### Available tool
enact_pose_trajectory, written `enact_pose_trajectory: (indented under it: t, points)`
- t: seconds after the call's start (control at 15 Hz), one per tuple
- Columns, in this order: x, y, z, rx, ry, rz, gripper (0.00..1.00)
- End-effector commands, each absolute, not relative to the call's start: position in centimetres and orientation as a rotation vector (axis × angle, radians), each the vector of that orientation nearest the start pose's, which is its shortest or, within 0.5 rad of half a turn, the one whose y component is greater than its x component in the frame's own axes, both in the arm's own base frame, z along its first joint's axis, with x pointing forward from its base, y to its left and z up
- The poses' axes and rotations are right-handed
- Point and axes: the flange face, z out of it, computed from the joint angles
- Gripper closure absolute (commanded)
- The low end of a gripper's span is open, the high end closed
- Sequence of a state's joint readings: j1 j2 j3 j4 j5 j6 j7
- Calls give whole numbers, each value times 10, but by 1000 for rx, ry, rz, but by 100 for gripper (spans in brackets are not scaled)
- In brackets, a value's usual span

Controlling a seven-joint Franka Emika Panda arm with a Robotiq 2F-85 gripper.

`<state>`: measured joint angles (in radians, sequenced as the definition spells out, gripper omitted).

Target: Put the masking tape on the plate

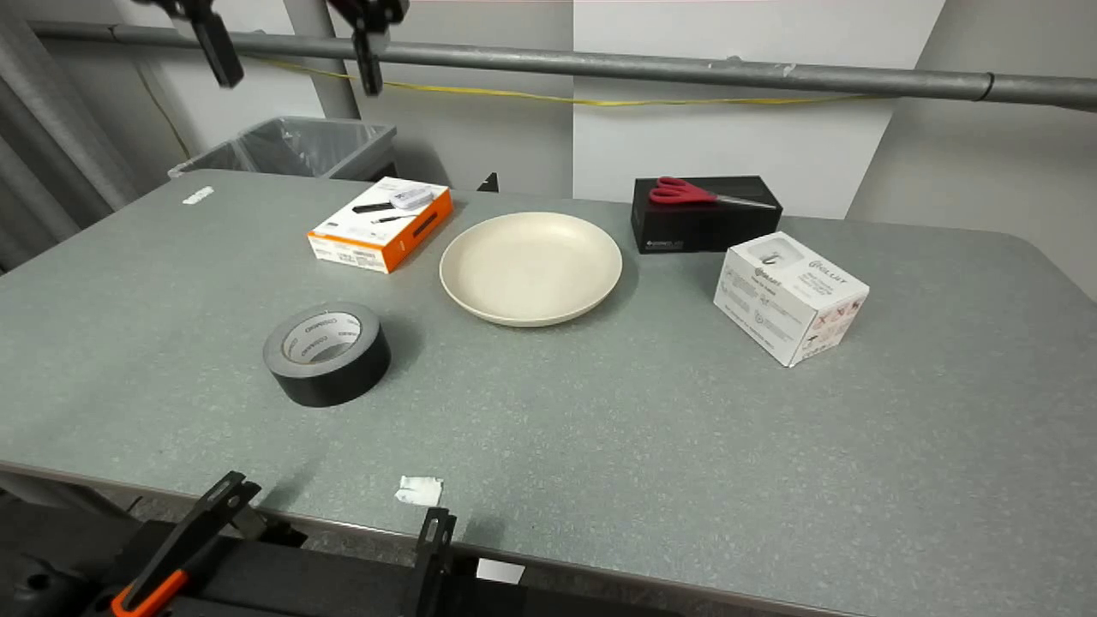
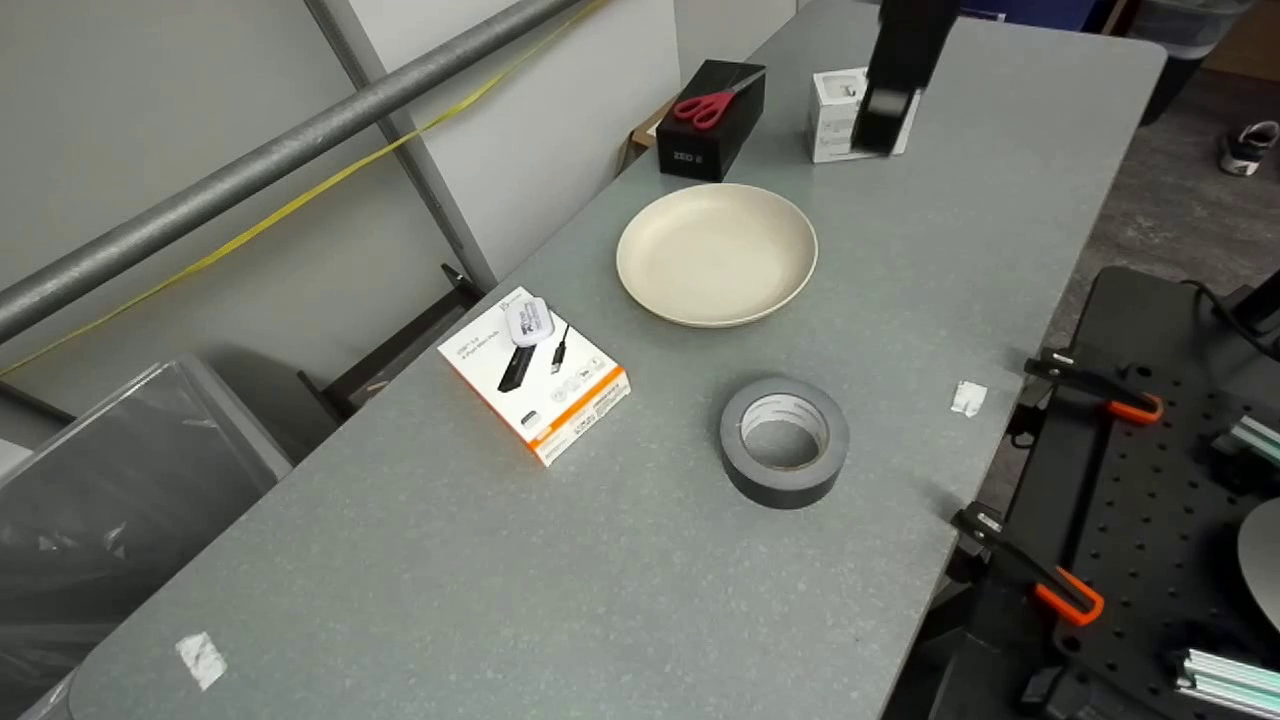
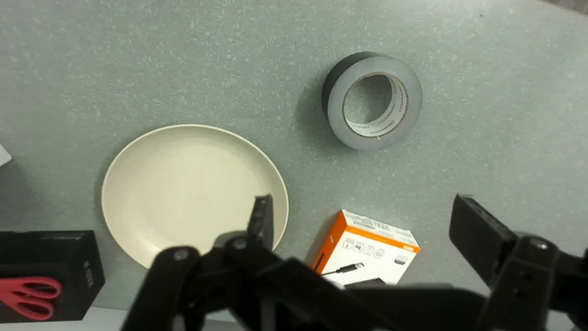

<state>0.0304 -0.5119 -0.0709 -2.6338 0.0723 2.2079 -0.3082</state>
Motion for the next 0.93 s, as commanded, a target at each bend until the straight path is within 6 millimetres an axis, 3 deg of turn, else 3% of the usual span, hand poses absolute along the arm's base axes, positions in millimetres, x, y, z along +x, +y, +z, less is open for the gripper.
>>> enact_pose_trajectory:
  t: [0.0, 0.13, 0.53, 0.87]
  points:
    - [393, 22, 368, -3078, -422, -130, 0]
    - [388, 18, 372, -3060, -431, -104, 0]
    - [396, 27, 360, -3029, -425, -105, 0]
    - [417, 39, 283, -3088, -362, -44, 0]
